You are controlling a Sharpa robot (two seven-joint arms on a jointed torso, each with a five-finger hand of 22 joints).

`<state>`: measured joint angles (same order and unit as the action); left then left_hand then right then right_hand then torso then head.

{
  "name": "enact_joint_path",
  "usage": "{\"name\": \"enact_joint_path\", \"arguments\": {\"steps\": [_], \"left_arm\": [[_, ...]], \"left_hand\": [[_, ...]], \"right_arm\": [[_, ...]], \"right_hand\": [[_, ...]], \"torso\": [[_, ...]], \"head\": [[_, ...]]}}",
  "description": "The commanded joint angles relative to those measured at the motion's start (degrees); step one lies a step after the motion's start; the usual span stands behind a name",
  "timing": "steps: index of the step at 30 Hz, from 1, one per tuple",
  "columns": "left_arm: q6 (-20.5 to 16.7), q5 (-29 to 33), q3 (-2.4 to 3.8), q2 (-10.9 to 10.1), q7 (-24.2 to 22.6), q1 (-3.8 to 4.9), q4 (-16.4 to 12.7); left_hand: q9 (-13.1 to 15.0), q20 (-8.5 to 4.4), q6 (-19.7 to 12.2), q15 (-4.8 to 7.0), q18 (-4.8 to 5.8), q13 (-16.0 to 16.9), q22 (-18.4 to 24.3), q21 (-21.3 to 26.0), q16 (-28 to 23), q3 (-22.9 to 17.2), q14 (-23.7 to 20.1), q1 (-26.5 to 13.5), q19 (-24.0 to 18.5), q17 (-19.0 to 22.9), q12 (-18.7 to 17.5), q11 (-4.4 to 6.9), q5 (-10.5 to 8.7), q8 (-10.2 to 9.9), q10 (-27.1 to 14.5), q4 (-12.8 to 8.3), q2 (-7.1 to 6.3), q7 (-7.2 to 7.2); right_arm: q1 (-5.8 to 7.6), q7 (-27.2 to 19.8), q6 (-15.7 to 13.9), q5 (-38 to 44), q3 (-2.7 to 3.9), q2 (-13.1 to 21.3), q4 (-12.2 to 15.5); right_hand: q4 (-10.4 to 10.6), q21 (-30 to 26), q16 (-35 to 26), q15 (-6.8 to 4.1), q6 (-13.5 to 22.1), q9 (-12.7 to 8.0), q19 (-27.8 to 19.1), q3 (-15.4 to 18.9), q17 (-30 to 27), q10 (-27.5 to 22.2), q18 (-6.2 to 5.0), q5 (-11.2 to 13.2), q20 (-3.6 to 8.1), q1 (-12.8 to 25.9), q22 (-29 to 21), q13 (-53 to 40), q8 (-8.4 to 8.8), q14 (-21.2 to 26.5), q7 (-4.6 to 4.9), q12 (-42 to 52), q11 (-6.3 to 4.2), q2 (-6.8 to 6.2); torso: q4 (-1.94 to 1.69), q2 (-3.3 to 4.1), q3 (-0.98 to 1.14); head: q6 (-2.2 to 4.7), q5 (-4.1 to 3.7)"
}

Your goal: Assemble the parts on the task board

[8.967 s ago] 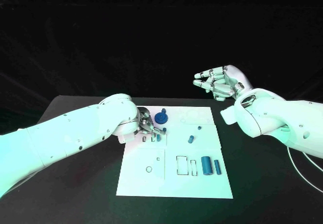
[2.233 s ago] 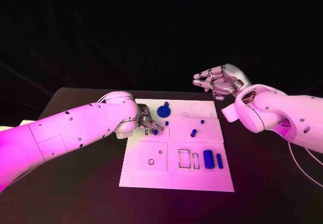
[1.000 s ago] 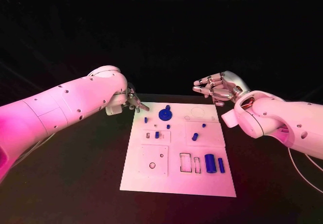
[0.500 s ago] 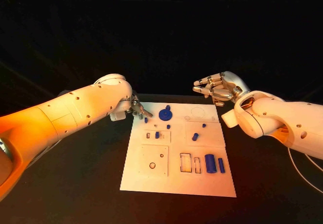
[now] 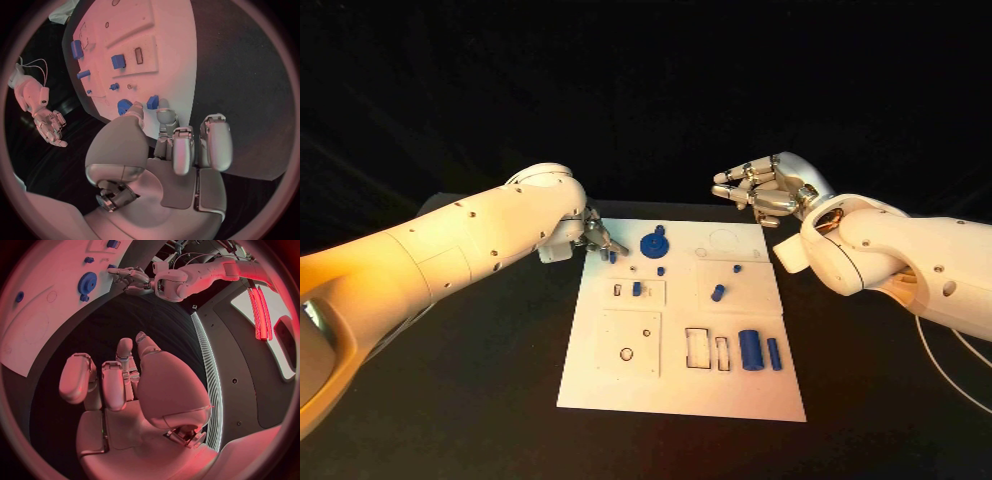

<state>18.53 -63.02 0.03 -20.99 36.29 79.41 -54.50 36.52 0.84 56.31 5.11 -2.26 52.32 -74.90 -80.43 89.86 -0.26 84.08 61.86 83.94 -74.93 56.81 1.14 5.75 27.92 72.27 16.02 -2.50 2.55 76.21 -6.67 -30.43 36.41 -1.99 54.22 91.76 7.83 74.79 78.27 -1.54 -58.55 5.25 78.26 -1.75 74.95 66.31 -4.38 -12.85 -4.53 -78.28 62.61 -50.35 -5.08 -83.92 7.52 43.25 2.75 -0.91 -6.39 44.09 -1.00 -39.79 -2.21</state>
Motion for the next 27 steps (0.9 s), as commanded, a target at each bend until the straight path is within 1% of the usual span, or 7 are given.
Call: {"name": "enact_joint_path", "arguments": {"steps": [1,6,13,19,21,26,27], "left_arm": [[0.61,0.17,0.00,0.15,-0.76,-0.03,0.05],[-0.09,0.10,-0.01,0.15,-0.68,-0.03,-0.07],[-0.56,0.19,-0.01,0.10,-0.34,-0.03,-0.16],[-0.46,0.50,-0.01,0.04,-0.01,-0.03,-0.40],[-0.59,0.55,-0.01,-0.01,0.17,-0.03,-0.61],[-0.44,1.02,-0.01,-0.15,0.24,-0.03,-1.04],[-0.11,1.61,-0.01,-0.20,0.17,-0.03,-1.09]], "left_hand": [[-0.12,0.30,0.31,-0.09,-0.19,0.02,-6.30,-0.20,0.14,0.41,5.92,0.88,3.00,-15.07,0.40,0.36,-0.16,0.19,0.13,-0.15,0.35,-0.03],[-0.19,0.26,0.45,-0.04,-0.18,0.08,-6.37,-0.22,0.14,0.47,5.92,1.90,3.02,-15.07,0.60,0.42,-0.10,0.34,0.23,-0.44,1.03,-0.10],[-0.24,0.21,0.55,0.01,-0.20,-0.02,-6.35,-0.14,0.14,0.47,5.92,3.02,3.01,-15.07,0.67,0.48,-0.07,0.55,0.24,-0.82,1.77,-0.17],[-0.25,0.17,0.60,0.05,-0.19,-0.01,-6.41,-0.16,0.14,0.32,5.92,4.10,3.03,-15.07,0.79,0.54,-0.02,0.76,0.27,-1.31,2.32,-0.23],[-0.23,0.14,0.68,0.08,-0.18,0.04,-6.46,-0.19,0.14,0.13,5.92,4.60,3.05,-15.07,0.89,0.58,0.00,0.91,0.32,-1.55,2.72,-0.27],[0.19,-0.07,0.77,0.36,-0.16,0.15,-6.61,-0.25,0.14,-1.38,5.92,7.86,3.10,-15.07,1.19,0.93,0.09,1.77,0.48,-3.59,4.18,-0.68],[0.37,-0.18,0.61,0.52,-0.20,-0.08,-6.48,-0.07,0.14,-2.22,5.92,9.60,3.04,-15.07,0.99,1.05,-1.58,2.01,0.33,-4.77,4.65,-0.83]], "right_arm": [[-0.04,-0.12,0.84,0.49,0.01,-0.10,0.00],[-0.04,-0.10,0.87,0.46,0.01,-0.14,-0.06],[-0.05,-0.06,0.93,0.44,0.01,-0.19,-0.10],[-0.05,0.01,1.08,0.44,0.01,-0.24,-0.19],[-0.05,0.06,1.15,0.44,0.01,-0.26,-0.23],[-0.05,0.22,1.36,0.44,0.01,-0.30,-0.36],[-0.05,0.32,1.41,0.44,0.01,-0.32,-0.42]], "right_hand": [[-0.10,-0.20,-0.19,-0.03,-0.02,-0.06,-0.43,0.31,1.50,-0.41,-1.08,0.02,0.15,0.11,-0.07,0.01,0.21,-2.55,0.30,-0.24,0.02,0.56],[-0.10,-0.20,-0.19,-0.03,-0.02,-0.06,-0.43,0.31,1.50,-0.41,-1.08,0.02,0.15,0.11,-0.07,0.01,0.21,-2.55,0.30,-0.24,0.02,0.56],[-0.10,-0.20,-0.19,-0.03,-0.02,-0.06,-0.43,0.31,1.50,-0.41,-1.08,0.02,0.15,0.11,-0.07,0.01,0.21,-2.55,0.30,-0.24,0.02,0.56],[-0.10,-0.20,-0.19,-0.03,-0.02,-0.06,-0.43,0.31,1.50,-0.41,-1.08,0.02,0.15,0.11,-0.07,0.01,0.21,-2.55,0.30,-0.24,0.02,0.56],[-0.13,-0.30,-0.30,-0.02,0.01,-0.07,-0.48,0.33,1.41,-0.53,-1.10,-0.03,0.13,0.05,-0.18,0.21,0.22,-2.52,0.31,-0.40,0.02,0.63],[-0.12,-0.32,-0.30,-0.01,0.02,-0.07,-0.50,0.35,1.41,-0.54,-1.10,-0.02,0.13,0.07,-0.21,0.23,0.23,-2.51,0.32,-0.41,0.03,0.63],[-0.11,-0.37,-0.32,-0.01,0.03,-0.08,-0.53,0.37,1.39,-0.56,-1.12,0.00,0.13,0.09,-0.29,0.26,0.23,-2.51,0.33,-0.44,0.03,0.63]], "torso": [[-0.08,-0.01,0.00],[-0.09,-0.02,-0.01],[0.02,0.04,0.00],[-0.05,0.01,0.00],[-0.05,0.01,0.02],[-0.08,0.00,0.00],[-0.06,-0.01,0.01]], "head": [[-0.04,-0.10],[-0.07,-0.09],[-0.12,-0.03],[-0.28,-0.04],[-0.25,-0.01],[-0.32,0.00],[-0.33,-0.02]]}}
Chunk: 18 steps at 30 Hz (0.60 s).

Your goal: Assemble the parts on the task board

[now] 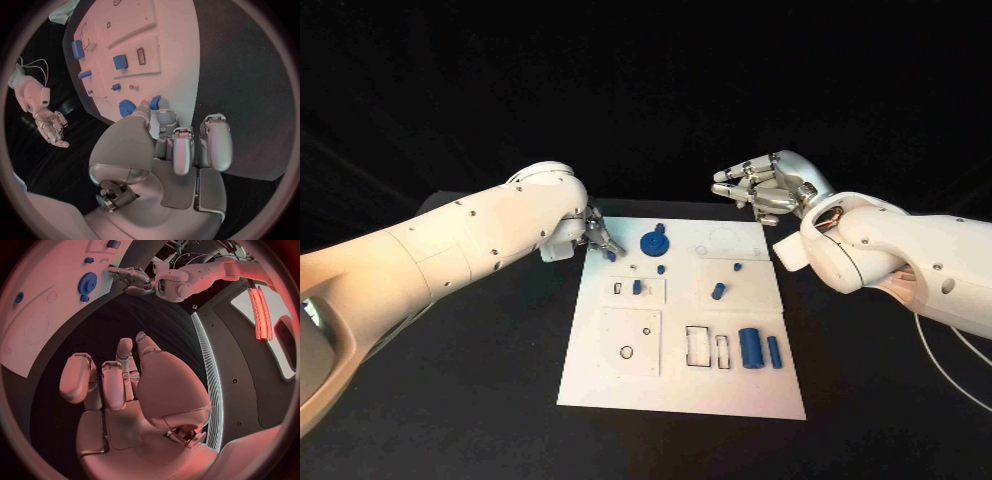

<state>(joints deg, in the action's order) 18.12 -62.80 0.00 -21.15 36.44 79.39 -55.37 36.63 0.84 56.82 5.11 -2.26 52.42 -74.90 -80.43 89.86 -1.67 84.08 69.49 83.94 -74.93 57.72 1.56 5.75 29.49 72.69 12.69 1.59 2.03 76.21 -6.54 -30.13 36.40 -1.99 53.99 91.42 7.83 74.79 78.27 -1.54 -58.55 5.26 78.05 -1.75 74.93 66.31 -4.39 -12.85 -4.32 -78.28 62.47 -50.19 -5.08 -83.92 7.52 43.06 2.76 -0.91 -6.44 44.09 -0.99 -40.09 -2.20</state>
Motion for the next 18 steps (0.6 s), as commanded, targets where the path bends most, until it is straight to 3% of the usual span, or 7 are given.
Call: {"name": "enact_joint_path", "arguments": {"steps": [1,4,7,13,18], "left_arm": [[0.63,1.82,0.01,-0.08,-0.03,0.00,-0.27],[1.49,3.00,0.01,-0.21,-0.23,0.00,-0.39],[1.86,3.81,0.02,-0.36,-0.41,0.00,-0.57],[0.63,4.87,0.03,-1.38,-0.30,0.00,-2.12],[-0.49,7.41,0.05,-2.92,0.02,0.11,-4.56]], "left_hand": [[0.45,-0.26,0.10,0.64,-0.24,-0.32,-6.36,0.09,0.14,-1.58,5.92,3.48,2.98,-15.07,-0.06,0.83,-2.80,0.69,-0.20,-2.45,0.93,-0.51],[1.18,-0.59,0.30,0.97,-0.24,-0.71,-6.36,0.15,0.14,-3.50,5.92,6.98,2.92,-15.07,-0.51,1.32,-3.02,1.55,-0.39,-4.87,1.89,-1.08],[1.68,-0.80,0.06,1.08,-0.26,-0.92,-6.26,0.31,0.14,-4.34,5.92,8.18,2.85,-15.07,-0.77,1.37,-3.06,1.98,-0.38,-5.91,2.28,-1.12],[2.11,-0.90,-0.21,1.08,-0.28,-1.02,-6.17,0.46,0.14,-4.81,5.92,8.68,2.80,-15.07,-0.89,1.36,-3.06,2.30,-0.29,-6.58,2.42,-1.10],[2.24,-0.92,-0.22,1.08,-0.27,-0.86,-6.20,0.44,0.14,-4.87,5.92,8.70,2.81,-15.07,-0.74,1.36,-3.06,2.43,-0.14,-6.70,2.41,-1.10]], "right_arm": [[-0.04,0.26,1.16,0.45,0.00,-0.11,-0.13],[-0.04,0.43,1.32,0.46,0.00,-0.19,-0.33],[-0.04,0.50,1.42,0.47,0.00,-0.25,-0.48],[-0.07,0.59,1.59,0.50,0.00,-0.37,-0.76],[-0.11,0.65,2.02,0.53,-0.01,-0.32,-1.04]], "right_hand": [[-0.07,-0.50,-0.39,0.00,0.04,-0.09,-0.42,0.41,1.34,-0.63,-1.16,0.03,-0.09,0.16,-0.37,0.18,0.24,-2.49,0.35,-0.34,0.05,0.64],[0.01,-0.73,-0.54,0.02,0.09,-0.10,-0.59,0.49,1.20,-0.71,-1.23,0.08,-0.10,0.27,-0.75,0.28,0.26,-2.44,0.37,-0.42,0.08,0.65],[0.05,-0.85,-0.59,0.03,0.11,-0.11,-0.67,0.55,1.15,-0.75,-1.26,0.10,-0.11,0.34,-0.93,0.33,0.27,-2.42,0.38,-0.45,0.10,0.65],[0.09,-0.95,-0.75,0.06,0.15,-0.12,-0.74,0.62,0.98,-0.88,-1.29,0.15,-0.13,0.42,-1.08,0.48,0.29,-2.36,0.40,-0.61,0.12,0.64],[0.54,-1.23,-0.94,0.14,0.20,-0.14,-0.91,1.09,0.85,-1.01,-1.35,0.18,-0.20,1.09,-1.45,0.62,0.30,-2.27,0.43,-0.62,0.20,0.68]], "torso": [[-0.01,-0.01,0.00],[0.02,0.03,-0.02],[-0.01,0.04,0.01],[0.01,-0.04,0.02],[-0.21,-0.20,-0.01]], "head": [[-0.03,-0.03],[-0.07,-0.05],[-0.20,0.02],[-0.35,0.11],[-0.48,-0.20]]}}
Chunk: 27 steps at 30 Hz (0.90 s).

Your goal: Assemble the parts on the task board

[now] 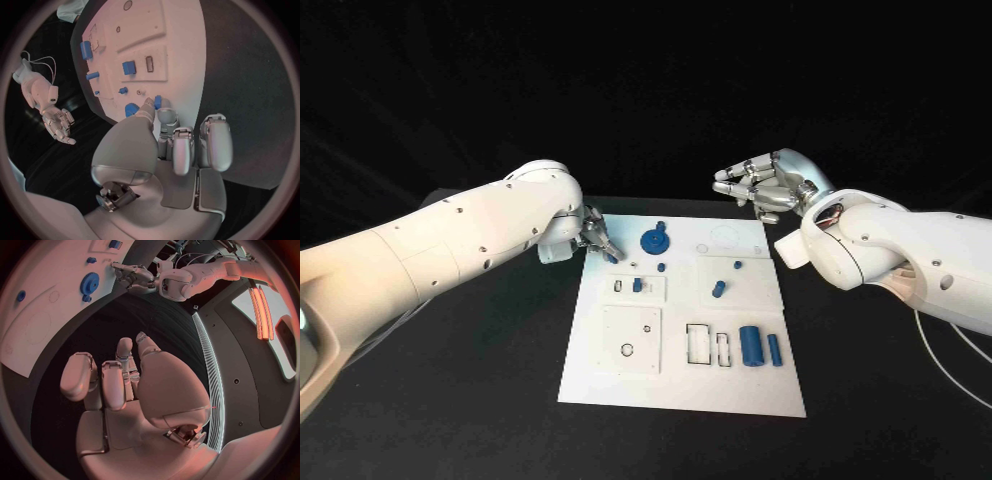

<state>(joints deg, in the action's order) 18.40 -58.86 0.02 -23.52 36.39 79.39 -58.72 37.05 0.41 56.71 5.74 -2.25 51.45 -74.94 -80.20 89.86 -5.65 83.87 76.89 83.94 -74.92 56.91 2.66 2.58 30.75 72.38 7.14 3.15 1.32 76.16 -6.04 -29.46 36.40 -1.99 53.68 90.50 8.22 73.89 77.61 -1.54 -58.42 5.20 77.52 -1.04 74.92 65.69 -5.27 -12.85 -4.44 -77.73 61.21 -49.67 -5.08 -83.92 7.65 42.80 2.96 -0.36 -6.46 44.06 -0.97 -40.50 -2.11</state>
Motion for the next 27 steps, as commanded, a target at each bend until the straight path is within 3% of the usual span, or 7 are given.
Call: {"name": "enact_joint_path", "arguments": {"steps": [1,5,11,19,24,27], "left_arm": [[-1.20,3.98,0.04,-0.99,0.13,0.14,-1.95],[-3.82,4.95,0.04,-2.98,-0.06,0.21,-5.47],[-7.55,2.97,-0.06,-5.88,-1.81,0.07,-10.61],[-11.48,0.01,-0.38,-9.46,-3.44,-1.36,-16.23],[-12.30,-2.50,-0.43,-10.44,-3.79,-2.41,-18.36],[-11.58,-4.97,-0.46,-10.76,-3.94,-3.15,-19.11]], "left_hand": [[1.83,-0.49,-0.10,0.44,-0.28,0.11,-6.16,0.21,0.14,-0.88,6.13,1.30,2.81,-15.08,0.07,0.26,0.11,1.18,0.18,-1.16,0.85,-0.38],[1.97,-0.51,-0.08,0.45,-0.26,0.36,-6.21,0.16,0.14,-0.90,6.13,1.24,2.83,-15.08,0.32,0.27,0.11,1.34,0.40,-1.24,0.83,-0.39],[2.26,-0.55,-0.06,0.48,-0.21,0.52,-6.41,-0.05,0.14,-0.94,6.13,1.12,2.92,-15.08,0.53,0.31,0.11,1.64,0.70,-1.39,0.79,-0.44],[2.58,-0.62,-0.09,0.53,-0.14,0.64,-6.68,-0.34,0.14,-1.09,6.13,1.21,3.04,-15.08,0.72,0.40,0.11,1.96,0.99,-1.70,0.75,-0.55],[2.69,-0.65,-0.12,0.56,-0.10,0.75,-6.83,-0.50,0.14,-1.18,6.13,1.28,3.10,-15.08,0.84,0.44,0.11,2.06,1.11,-1.84,0.73,-0.58],[2.72,-0.65,-0.12,0.56,-0.05,0.77,-7.00,-0.70,0.14,-1.18,6.13,1.27,3.16,-15.08,0.86,0.44,0.11,2.08,1.14,-1.86,0.71,-0.58]], "right_arm": [[-0.08,0.16,1.39,0.55,-0.01,0.00,-0.17],[-0.11,0.13,1.42,0.64,-0.02,0.04,-0.25],[-0.15,0.11,1.40,0.73,-0.04,0.09,-0.36],[-0.24,0.12,1.43,1.04,-0.08,0.18,-0.39],[-0.35,0.12,1.48,1.15,-0.10,0.14,-0.47],[-0.41,0.21,1.57,1.02,-0.11,0.13,-0.53]], "right_hand": [[0.22,-0.41,-0.34,0.15,0.08,-0.08,-0.43,0.47,0.81,-0.41,-0.49,0.15,-0.09,0.63,-0.32,0.11,0.30,-2.25,0.31,-0.35,0.00,0.12],[0.23,-0.44,-0.36,0.15,0.08,-0.08,-0.45,0.48,0.79,-0.42,-0.50,0.15,-0.09,0.66,-0.37,0.12,0.30,-2.24,0.31,-0.35,0.00,0.12],[0.30,-0.52,-0.40,0.16,0.09,-0.08,-0.51,0.57,0.76,-0.43,-0.52,0.13,-0.10,0.74,-0.49,0.12,0.30,-2.23,0.31,-0.32,0.01,0.13],[0.30,-0.52,-0.40,0.16,0.09,-0.08,-0.51,0.57,0.76,-0.43,-0.52,0.13,-0.10,0.74,-0.49,0.12,0.30,-2.23,0.31,-0.32,0.01,0.13],[0.30,-0.52,-0.40,0.16,0.09,-0.08,-0.51,0.57,0.76,-0.43,-0.52,0.13,-0.10,0.74,-0.49,0.12,0.30,-2.23,0.31,-0.32,0.01,0.13],[0.30,-0.52,-0.40,0.16,0.09,-0.08,-0.51,0.57,0.76,-0.43,-0.52,0.13,-0.10,0.74,-0.49,0.12,0.30,-2.23,0.31,-0.32,0.01,0.13]], "torso": [[-0.21,-0.17,-0.04],[-0.40,-0.31,0.03],[-0.53,-0.50,-0.04],[-0.86,-0.75,-0.23],[-1.04,-0.91,-0.42],[-1.00,-0.89,-0.38]], "head": [[-0.04,-0.29],[-0.12,-0.33],[-0.25,-0.32],[-0.60,-0.17],[-0.92,-0.19],[-1.00,-0.05]]}}
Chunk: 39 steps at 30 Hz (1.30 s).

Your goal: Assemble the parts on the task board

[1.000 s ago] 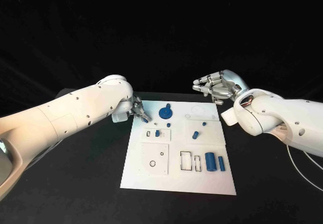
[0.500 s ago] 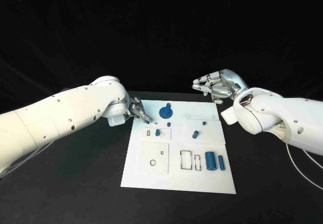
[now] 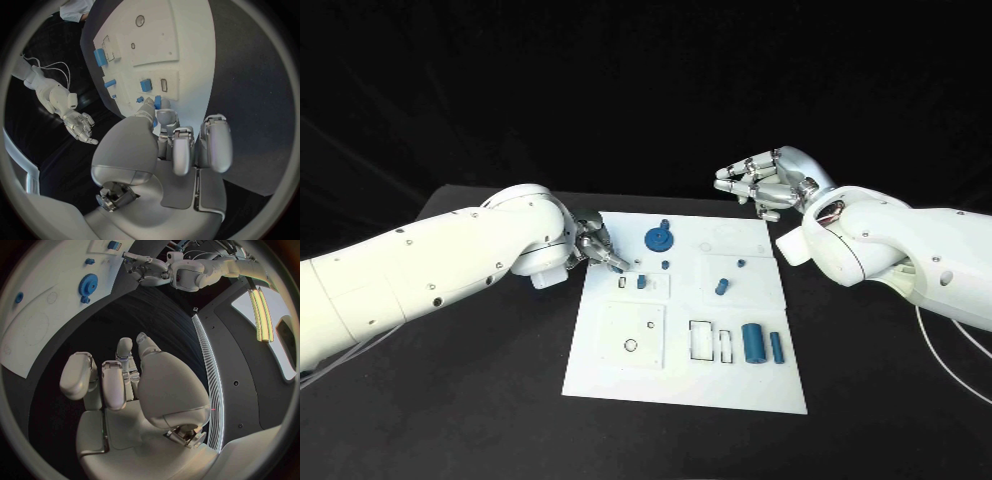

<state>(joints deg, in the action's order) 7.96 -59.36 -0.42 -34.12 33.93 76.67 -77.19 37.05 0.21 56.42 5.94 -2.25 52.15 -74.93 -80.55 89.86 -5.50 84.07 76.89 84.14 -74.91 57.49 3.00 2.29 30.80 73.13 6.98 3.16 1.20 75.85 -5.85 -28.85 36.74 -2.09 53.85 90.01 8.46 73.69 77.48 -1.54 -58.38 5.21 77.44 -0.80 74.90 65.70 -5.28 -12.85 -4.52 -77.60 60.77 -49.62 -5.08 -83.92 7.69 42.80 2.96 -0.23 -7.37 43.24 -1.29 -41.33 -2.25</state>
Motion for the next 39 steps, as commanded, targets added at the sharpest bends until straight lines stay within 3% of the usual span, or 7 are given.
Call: {"name": "enact_joint_path", "arguments": {"steps": [1,11,17,39], "left_arm": [[-0.96,-5.46,-0.02,-0.24,-1.59,-0.70,-0.81],[0.37,-8.19,-0.05,-0.32,-2.24,-1.91,-1.48],[1.05,-8.39,-0.05,-0.20,-1.95,-2.00,-1.30],[1.46,-8.03,-0.15,1.37,-1.63,-2.11,-0.12]], "left_hand": [[2.72,-0.45,0.17,0.37,-0.04,0.07,-7.02,-0.35,0.14,-1.33,5.93,1.27,2.96,-15.09,0.29,0.10,0.40,2.03,0.39,-1.69,0.70,-0.47],[2.77,-0.47,0.18,0.37,0.00,0.14,-7.16,-0.51,0.14,-1.33,5.93,1.25,3.01,-15.09,0.36,0.11,0.39,2.09,0.46,-1.73,0.66,-0.47],[2.79,-0.48,0.19,0.38,0.00,0.17,-7.17,-0.52,0.14,-1.34,5.93,1.24,3.02,-15.09,0.39,0.12,0.39,2.11,0.49,-1.74,0.65,-0.48],[2.90,-0.50,0.21,0.39,0.01,0.20,-7.23,-0.58,0.14,-1.35,5.93,1.15,3.04,-15.09,0.45,0.13,0.39,2.23,0.59,-1.76,0.63,-0.49]], "right_arm": [[-0.11,0.07,0.98,0.61,-0.02,-0.04,-0.07],[-0.25,0.13,1.30,0.44,-0.06,-0.07,-0.16],[-0.29,0.15,1.35,0.42,-0.06,-0.03,-0.13],[-0.30,0.22,1.47,0.45,-0.07,0.08,0.03]], "right_hand": [[0.05,-0.33,-0.26,0.16,0.05,-0.09,-0.43,0.32,0.78,-0.44,-0.52,0.12,-0.02,0.62,-0.05,0.08,0.30,-2.23,0.27,-0.32,0.01,0.00],[0.11,-0.41,-0.36,0.16,0.06,-0.10,-0.48,0.40,0.68,-0.49,-0.54,0.11,-0.03,0.67,-0.17,0.12,0.29,-2.19,0.26,-0.34,0.00,0.04],[0.11,-0.41,-0.36,0.16,0.06,-0.10,-0.48,0.40,0.68,-0.49,-0.54,0.11,-0.03,0.67,-0.17,0.12,0.29,-2.19,0.26,-0.34,0.00,0.04],[0.11,-0.42,-0.37,0.16,0.06,-0.10,-0.48,0.41,0.68,-0.49,-0.54,0.10,-0.03,0.67,-0.17,0.12,0.30,-2.19,0.26,-0.33,0.00,0.06]], "torso": [[-0.13,-0.10,-0.13],[-0.20,0.05,-0.10],[-0.43,-0.02,-0.12],[-0.70,0.05,-0.31]], "head": [[-0.19,0.03],[-0.25,-0.20],[-0.42,-0.54],[-0.63,-1.00]]}}
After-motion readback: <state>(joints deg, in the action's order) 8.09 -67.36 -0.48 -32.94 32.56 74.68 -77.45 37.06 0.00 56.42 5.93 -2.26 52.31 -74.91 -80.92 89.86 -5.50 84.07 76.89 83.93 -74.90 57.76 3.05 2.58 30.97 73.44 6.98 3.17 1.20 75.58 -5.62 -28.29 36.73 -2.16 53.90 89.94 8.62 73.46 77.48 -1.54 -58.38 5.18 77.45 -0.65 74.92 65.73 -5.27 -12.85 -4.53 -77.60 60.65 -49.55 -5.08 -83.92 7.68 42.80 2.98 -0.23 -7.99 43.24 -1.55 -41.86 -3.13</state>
